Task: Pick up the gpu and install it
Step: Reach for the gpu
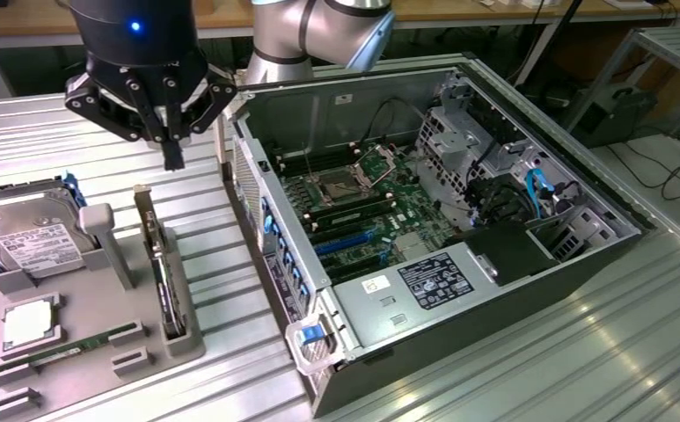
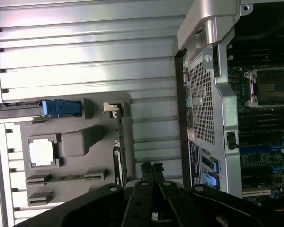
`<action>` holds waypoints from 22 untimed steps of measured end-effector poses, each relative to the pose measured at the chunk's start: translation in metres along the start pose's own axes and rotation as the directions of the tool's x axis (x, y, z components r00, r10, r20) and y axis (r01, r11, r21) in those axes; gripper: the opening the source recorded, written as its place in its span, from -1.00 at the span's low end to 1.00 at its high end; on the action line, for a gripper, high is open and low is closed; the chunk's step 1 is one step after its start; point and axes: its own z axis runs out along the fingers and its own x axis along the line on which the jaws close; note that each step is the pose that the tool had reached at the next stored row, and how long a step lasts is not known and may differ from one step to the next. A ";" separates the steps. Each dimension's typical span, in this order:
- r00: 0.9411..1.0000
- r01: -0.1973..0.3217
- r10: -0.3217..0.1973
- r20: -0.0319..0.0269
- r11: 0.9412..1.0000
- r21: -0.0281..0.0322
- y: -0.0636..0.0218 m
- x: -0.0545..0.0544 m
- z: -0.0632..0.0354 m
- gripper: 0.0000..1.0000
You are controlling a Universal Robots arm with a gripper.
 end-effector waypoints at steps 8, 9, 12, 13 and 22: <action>1.000 0.000 0.000 0.000 1.000 0.000 -0.0042 0.012 -0.0004 -0.79; 1.000 0.000 0.000 0.000 1.000 0.000 -0.0046 0.013 -0.0005 -0.79; 1.000 0.000 0.000 0.000 1.000 0.000 -0.0062 0.018 -0.0007 -0.79; 1.000 0.000 0.000 0.000 1.000 0.000 -0.0066 0.019 -0.0007 -0.79; 1.000 0.000 0.000 0.000 1.000 0.000 -0.0095 0.030 -0.0011 -0.79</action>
